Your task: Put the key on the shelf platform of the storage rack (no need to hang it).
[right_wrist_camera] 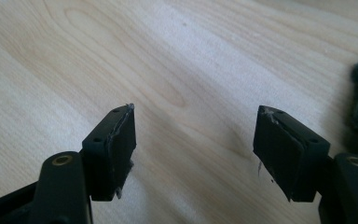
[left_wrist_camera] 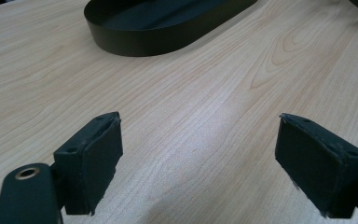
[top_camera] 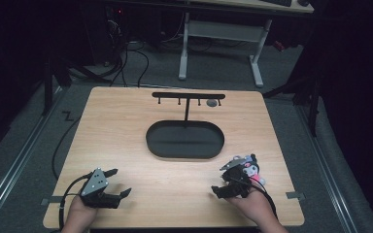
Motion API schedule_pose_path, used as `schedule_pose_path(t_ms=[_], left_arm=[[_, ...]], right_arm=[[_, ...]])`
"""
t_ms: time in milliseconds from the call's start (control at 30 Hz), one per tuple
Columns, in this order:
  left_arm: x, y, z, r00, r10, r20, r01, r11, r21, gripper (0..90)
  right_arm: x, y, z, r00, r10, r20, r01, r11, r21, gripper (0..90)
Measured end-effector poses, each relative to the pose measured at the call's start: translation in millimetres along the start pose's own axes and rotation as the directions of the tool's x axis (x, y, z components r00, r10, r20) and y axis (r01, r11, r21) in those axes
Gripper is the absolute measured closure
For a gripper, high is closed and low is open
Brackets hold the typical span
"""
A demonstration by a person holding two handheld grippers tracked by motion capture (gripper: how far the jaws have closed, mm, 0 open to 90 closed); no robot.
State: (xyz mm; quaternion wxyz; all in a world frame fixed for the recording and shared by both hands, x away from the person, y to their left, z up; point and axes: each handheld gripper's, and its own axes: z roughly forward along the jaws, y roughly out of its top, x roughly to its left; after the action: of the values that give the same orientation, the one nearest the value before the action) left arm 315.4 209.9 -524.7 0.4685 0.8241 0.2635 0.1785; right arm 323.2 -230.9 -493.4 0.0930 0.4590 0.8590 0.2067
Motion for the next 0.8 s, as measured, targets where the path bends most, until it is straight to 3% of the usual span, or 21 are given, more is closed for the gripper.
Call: schedule_pose_path(t_ms=[167, 367, 533, 733, 800], left_arm=[[0.7, 0.3, -0.7, 1.0, 0.0, 0.001, 0.0, 1.0, -0.002, 15.6], [0.6, 0.3, -1.1, 1.0, 0.0, 0.001, 0.0, 1.0, -0.004, 15.6], [-0.1, 0.4, -0.7, 1.0, 0.001, 0.004, -0.001, 1.0, -0.004, 15.6], [-0.7, 0.2, 0.2, 0.9999, 0.006, 0.011, -0.006, 1.0, 0.004, 15.6], [-0.8, 0.2, 0.6, 0.9999, 0.005, 0.011, -0.005, 1.0, 0.005, 15.6]], right_arm=[[3.6, 3.6, -1.3, 0.9989, -0.046, 0.015, 0.044, 0.9967, 0.069, 27.2], [3.9, 8.9, -7.4, 0.9992, -0.04, 0.004, 0.039, 0.9943, 0.099, 26.3], [3.3, 10.6, -8.3, 0.9986, -0.052, -0.007, 0.053, 0.9866, 0.155, 26.1], [2.2, 10.3, -10.4, 0.9979, -0.06, -0.026, 0.064, 0.9773, 0.202, 17.0], [1.8, 11.1, -12.9, 0.9993, -0.035, -0.014, 0.037, 0.9755, 0.217, 14.2]])
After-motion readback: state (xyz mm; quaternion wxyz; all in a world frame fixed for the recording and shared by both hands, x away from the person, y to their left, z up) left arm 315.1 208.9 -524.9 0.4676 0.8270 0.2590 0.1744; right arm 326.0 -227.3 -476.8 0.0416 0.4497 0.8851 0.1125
